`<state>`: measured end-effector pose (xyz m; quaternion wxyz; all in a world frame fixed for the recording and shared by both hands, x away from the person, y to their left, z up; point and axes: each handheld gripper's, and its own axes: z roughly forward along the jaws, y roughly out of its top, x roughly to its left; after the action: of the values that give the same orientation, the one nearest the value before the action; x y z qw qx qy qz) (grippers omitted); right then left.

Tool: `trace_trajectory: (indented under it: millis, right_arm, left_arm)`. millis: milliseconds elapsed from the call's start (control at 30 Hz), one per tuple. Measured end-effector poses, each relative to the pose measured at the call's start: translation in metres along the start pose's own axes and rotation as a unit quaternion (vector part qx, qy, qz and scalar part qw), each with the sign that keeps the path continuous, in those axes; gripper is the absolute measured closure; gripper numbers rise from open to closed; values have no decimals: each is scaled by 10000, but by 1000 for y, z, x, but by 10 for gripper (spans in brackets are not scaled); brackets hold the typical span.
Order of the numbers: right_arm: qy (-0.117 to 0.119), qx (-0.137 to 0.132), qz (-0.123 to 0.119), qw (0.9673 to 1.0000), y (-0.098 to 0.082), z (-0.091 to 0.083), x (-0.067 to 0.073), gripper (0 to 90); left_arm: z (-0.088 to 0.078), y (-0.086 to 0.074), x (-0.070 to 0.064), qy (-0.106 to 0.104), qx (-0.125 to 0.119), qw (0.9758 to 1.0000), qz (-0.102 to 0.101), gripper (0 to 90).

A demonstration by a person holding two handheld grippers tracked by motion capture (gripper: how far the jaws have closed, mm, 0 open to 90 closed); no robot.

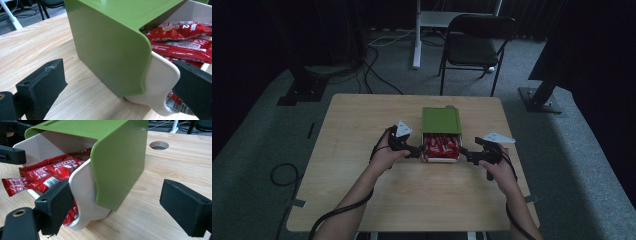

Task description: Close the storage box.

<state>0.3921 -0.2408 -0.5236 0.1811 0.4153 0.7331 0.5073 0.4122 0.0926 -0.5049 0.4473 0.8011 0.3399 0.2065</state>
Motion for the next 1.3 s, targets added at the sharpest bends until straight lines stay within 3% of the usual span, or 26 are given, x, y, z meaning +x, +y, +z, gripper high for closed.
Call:
trace_trajectory:
  millis: [1300]
  right_arm:
    - [-309,-55,226,9993,10,18,-9,106]
  left_arm:
    - [19,10,11,297,47,9995,-4,27]
